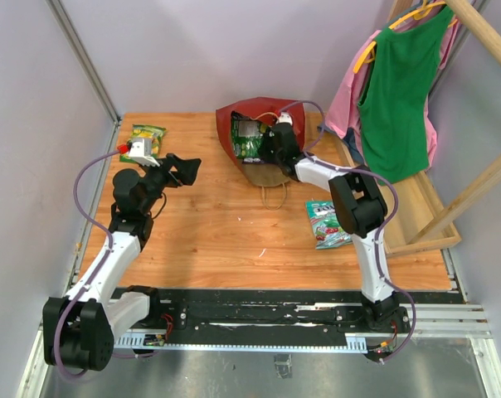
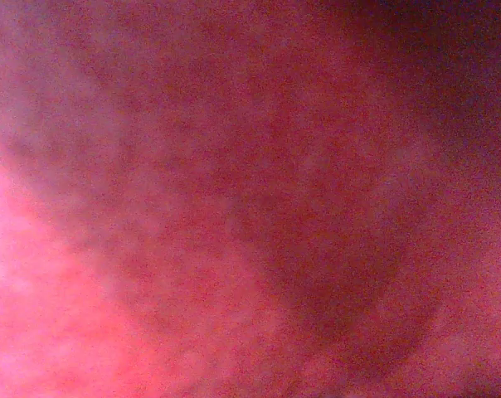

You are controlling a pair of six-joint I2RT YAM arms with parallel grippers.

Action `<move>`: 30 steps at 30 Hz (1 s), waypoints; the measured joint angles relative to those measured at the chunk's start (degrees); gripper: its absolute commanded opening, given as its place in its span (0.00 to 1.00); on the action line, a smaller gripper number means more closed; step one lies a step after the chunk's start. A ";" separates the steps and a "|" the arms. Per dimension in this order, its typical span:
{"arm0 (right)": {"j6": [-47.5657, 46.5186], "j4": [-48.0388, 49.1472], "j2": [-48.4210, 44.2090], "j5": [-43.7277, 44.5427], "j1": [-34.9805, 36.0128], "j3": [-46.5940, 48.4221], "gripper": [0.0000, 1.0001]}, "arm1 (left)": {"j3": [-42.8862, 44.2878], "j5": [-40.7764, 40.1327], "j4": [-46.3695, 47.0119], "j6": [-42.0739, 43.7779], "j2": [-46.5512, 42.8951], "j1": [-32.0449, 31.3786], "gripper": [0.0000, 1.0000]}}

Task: Take the snacks out of the paper bag

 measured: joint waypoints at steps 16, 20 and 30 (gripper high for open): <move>4.28 3.63 -10.69 -2.99 0.24 -15.15 0.55 | 1.29 1.16 -1.99 0.42 0.90 0.00 1.00; 4.87 4.83 -13.40 -3.74 0.55 -18.69 0.65 | 3.10 7.17 -2.58 1.70 2.64 -0.02 1.00; 4.98 2.99 -40.96 6.32 4.81 -39.32 0.98 | 3.69 8.46 -3.43 8.81 3.65 -19.19 1.00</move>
